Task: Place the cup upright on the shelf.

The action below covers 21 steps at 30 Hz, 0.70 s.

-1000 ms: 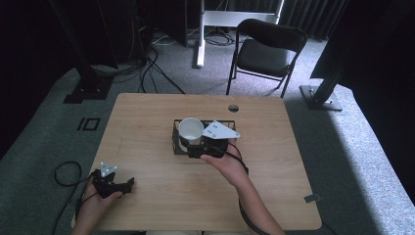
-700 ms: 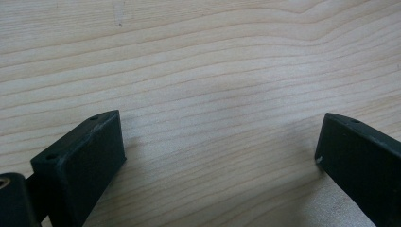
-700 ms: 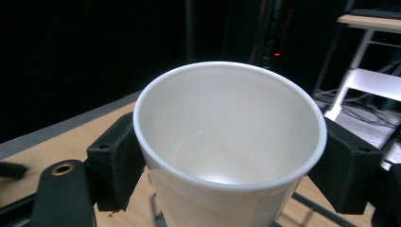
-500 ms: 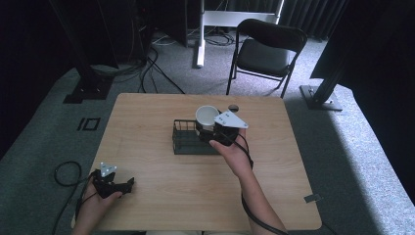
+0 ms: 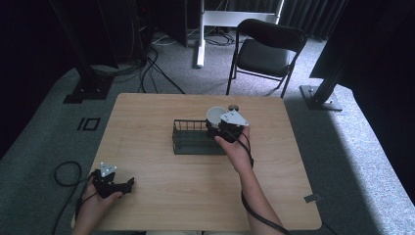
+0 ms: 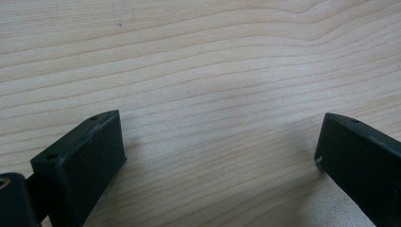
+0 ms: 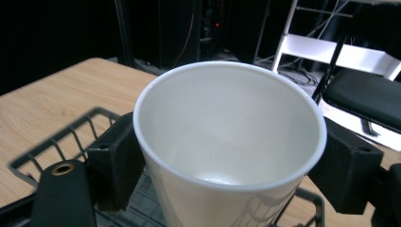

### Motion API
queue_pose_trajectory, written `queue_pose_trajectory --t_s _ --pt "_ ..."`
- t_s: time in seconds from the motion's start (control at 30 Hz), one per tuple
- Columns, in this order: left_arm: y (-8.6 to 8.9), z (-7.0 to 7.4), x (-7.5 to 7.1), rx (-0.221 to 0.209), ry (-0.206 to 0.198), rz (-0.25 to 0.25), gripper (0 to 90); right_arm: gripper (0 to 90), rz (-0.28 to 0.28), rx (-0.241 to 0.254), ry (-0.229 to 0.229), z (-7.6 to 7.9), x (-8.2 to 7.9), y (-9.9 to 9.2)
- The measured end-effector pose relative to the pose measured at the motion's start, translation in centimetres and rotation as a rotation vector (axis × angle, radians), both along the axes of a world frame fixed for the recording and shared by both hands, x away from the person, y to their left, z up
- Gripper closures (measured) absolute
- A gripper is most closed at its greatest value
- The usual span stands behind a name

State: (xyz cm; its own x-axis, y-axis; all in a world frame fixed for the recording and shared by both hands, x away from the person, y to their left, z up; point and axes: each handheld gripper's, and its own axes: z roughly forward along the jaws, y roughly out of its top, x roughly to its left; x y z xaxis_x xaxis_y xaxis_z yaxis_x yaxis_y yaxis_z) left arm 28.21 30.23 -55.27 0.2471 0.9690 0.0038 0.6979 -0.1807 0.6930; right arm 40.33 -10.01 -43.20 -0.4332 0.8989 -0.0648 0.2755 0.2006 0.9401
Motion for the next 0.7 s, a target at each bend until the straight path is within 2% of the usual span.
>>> queue_pose_trajectory --t_s 0.3,0.37,0.7 --pt "0.0 0.0 0.0 0.000 0.000 0.000 2.6 20.0 -0.017 -0.008 0.033 -1.7 0.5 -0.4" --pt "0.0 0.0 0.0 0.000 0.000 0.000 2.6 20.0 -0.014 0.003 0.050 -1.9 0.6 -0.5" --pt "0.0 0.0 0.0 0.000 0.000 0.000 2.6 19.9 -0.015 -0.020 0.081 -3.3 0.9 -0.7"
